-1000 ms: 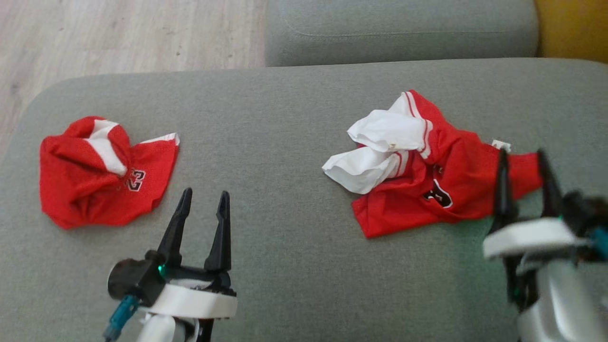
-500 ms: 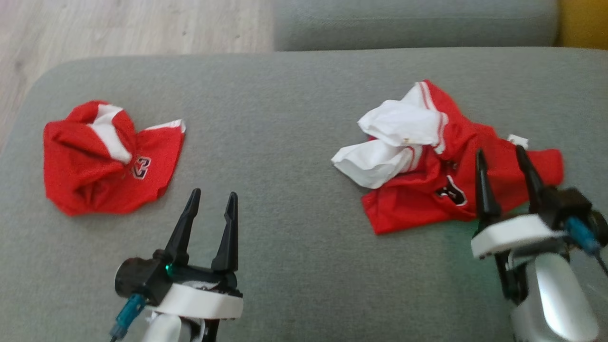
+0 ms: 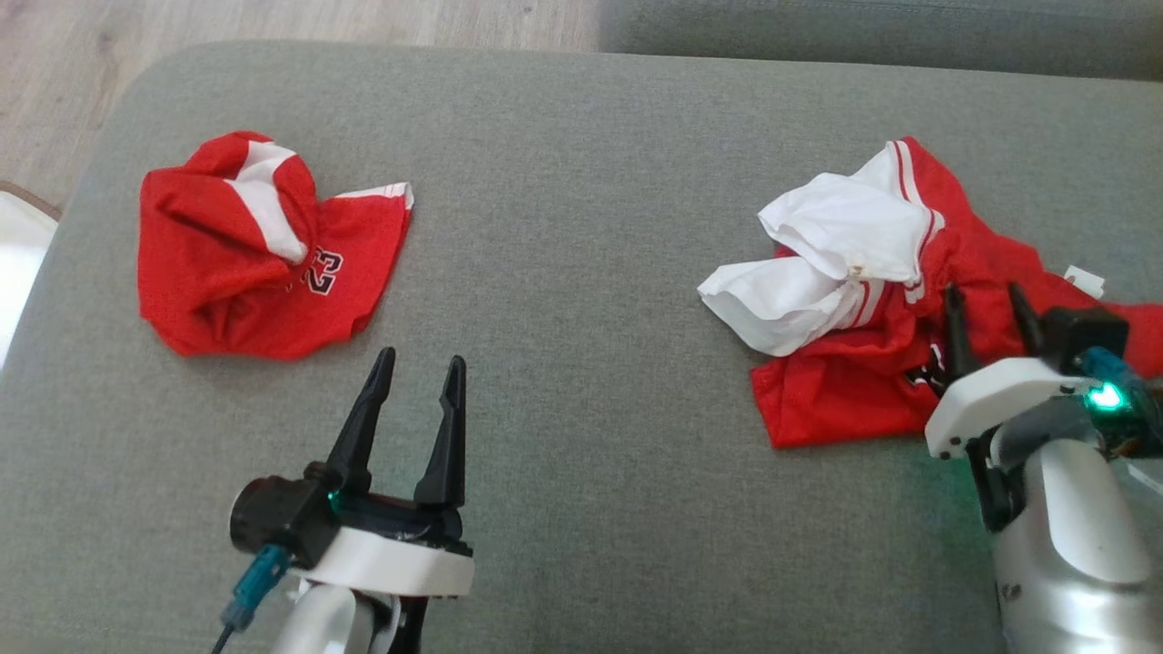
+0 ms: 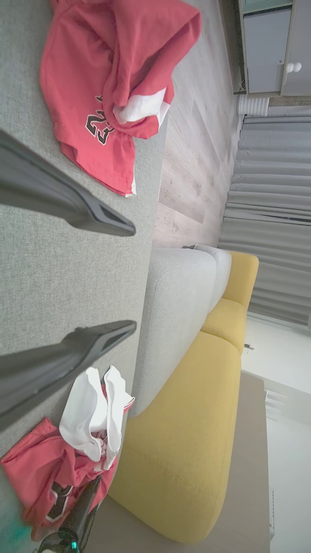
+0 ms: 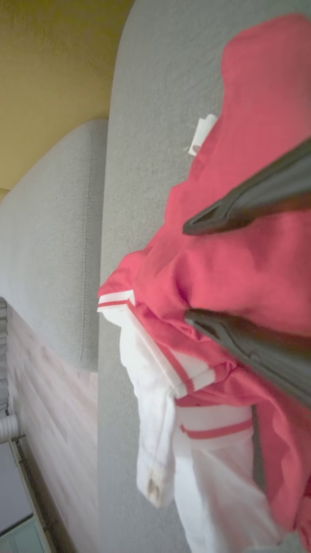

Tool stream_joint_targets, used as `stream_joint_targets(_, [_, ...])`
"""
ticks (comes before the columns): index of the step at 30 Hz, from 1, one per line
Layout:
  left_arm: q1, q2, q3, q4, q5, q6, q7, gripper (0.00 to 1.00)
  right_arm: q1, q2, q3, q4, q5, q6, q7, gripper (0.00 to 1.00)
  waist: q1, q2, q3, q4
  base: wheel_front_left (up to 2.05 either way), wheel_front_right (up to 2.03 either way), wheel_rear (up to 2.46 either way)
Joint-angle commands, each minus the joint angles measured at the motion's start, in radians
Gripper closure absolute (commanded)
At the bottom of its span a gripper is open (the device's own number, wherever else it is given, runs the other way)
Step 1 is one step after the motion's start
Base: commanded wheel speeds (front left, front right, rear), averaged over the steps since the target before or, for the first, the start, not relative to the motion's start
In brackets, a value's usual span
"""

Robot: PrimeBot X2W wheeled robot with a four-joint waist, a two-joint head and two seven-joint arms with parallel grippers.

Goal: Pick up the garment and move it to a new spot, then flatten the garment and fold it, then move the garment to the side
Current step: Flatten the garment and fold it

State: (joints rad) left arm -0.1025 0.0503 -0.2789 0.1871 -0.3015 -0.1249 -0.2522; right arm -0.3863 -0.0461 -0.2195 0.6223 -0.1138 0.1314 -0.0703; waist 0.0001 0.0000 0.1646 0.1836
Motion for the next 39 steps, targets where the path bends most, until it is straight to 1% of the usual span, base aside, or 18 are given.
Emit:
stream_joint_targets(1, [-0.043,0.000,0.024,-0.027,-0.007,-0.006,-0.010,0.00,-0.058,-0.004,0.022,-0.017,0.006,-0.001,-0.024,1.00,-0.0001,0.0000,-0.003,0.004,0.00,0.00,0.00])
stream_joint_targets(3, [-0.041,0.000,0.025,-0.020,-0.006,-0.006,-0.010,0.00,-0.093,-0.004,0.038,-0.016,0.022,-0.001,-0.093,1.00,-0.0001,0.0000,-0.016,0.005,0.00,0.00,0.00])
stream_joint_targets(6, [-0.034,0.000,0.028,-0.014,-0.003,-0.006,-0.010,0.00,-0.124,-0.004,0.080,-0.025,0.050,-0.001,-0.136,1.00,-0.0001,0.0000,-0.040,0.002,0.00,0.00,0.00])
stream_joint_targets(12, [-0.014,0.000,0.029,-0.010,-0.002,-0.006,-0.010,0.00,-0.196,-0.004,0.209,-0.110,0.114,-0.001,-0.173,1.00,-0.0001,0.0000,-0.093,0.001,0.00,0.00,0.00])
stream_joint_targets(13, [-0.014,0.000,0.029,-0.010,-0.002,-0.006,-0.010,0.00,-0.196,-0.004,0.209,-0.110,0.114,-0.001,-0.173,1.00,-0.0001,0.0000,-0.093,0.001,0.00,0.00,0.00])
stream_joint_targets(15, [-0.006,0.000,0.031,-0.011,-0.001,-0.006,-0.010,0.00,-0.225,-0.004,0.258,-0.159,0.134,-0.001,-0.178,1.00,-0.0001,0.0000,-0.110,0.002,0.00,0.00,0.00])
stream_joint_targets(17, [0.002,0.000,0.031,-0.011,0.001,-0.006,-0.010,0.00,-0.258,-0.004,0.283,-0.217,0.133,-0.001,-0.182,1.00,-0.0001,0.0000,-0.126,0.005,0.00,0.00,0.00])
stream_joint_targets(20, [0.014,0.000,0.029,-0.013,0.004,-0.006,-0.010,0.00,-0.307,-0.004,0.263,-0.307,0.112,-0.001,-0.180,1.00,-0.0001,0.0000,-0.146,0.015,0.00,0.00,0.00])
stream_joint_targets(23, [0.022,0.000,0.031,-0.017,0.006,-0.005,-0.010,0.00,-0.343,-0.004,0.227,-0.382,0.080,-0.001,-0.138,1.00,-0.0001,0.0000,-0.159,0.030,0.00,0.00,0.00])
stream_joint_targets(25, [0.026,0.000,0.034,-0.021,0.006,-0.005,-0.010,0.00,-0.348,-0.008,0.201,-0.412,0.018,-0.001,-0.092,1.00,-0.0001,0.0000,-0.159,0.040,0.00,0.00,0.00])
stream_joint_targets(27, [0.027,0.000,0.035,-0.024,0.006,-0.005,-0.010,0.00,-0.338,-0.019,0.165,-0.418,-0.036,-0.001,-0.044,1.00,-0.0001,0.0000,-0.154,0.050,0.00,0.00,0.00])
stream_joint_targets(28, [0.027,0.000,0.035,-0.025,0.006,-0.005,-0.010,0.00,-0.331,-0.033,0.149,-0.413,-0.071,-0.001,-0.020,1.00,-0.0001,0.0000,-0.149,0.055,0.00,0.00,0.00])
stream_joint_targets(31, [0.023,0.000,0.036,-0.029,0.005,-0.005,-0.010,0.00,-0.308,-0.055,0.101,-0.361,-0.122,-0.001,0.024,1.00,-0.0001,0.0000,-0.126,0.064,0.00,0.00,0.00])
stream_joint_targets(34, [0.008,0.000,0.033,-0.031,0.003,-0.005,-0.010,0.00,-0.308,-0.083,0.055,-0.259,-0.175,-0.001,0.029,1.00,-0.0001,0.0000,-0.096,0.071,0.00,0.00,0.00])
stream_joint_targets(36, [-0.003,0.000,0.031,-0.032,0.001,-0.005,-0.010,0.00,-0.323,-0.084,0.036,-0.166,-0.188,-0.001,0.025,1.00,-0.0001,0.0000,-0.081,0.074,0.00,0.00,0.00])
stream_joint_targets(38, [-0.012,0.000,0.030,-0.032,-0.003,-0.005,-0.010,0.00,-0.337,-0.104,0.049,-0.056,-0.225,-0.001,0.041,0.00,-0.0001,0.0000,-0.066,0.074,0.00,0.00,0.00])
stream_joint_targets(39, [-0.016,0.000,0.027,-0.031,-0.005,-0.005,-0.010,0.00,-0.347,-0.116,0.054,-0.012,-0.245,-0.001,0.041,0.00,-0.0001,0.0000,-0.059,0.074,0.00,0.00,0.00])
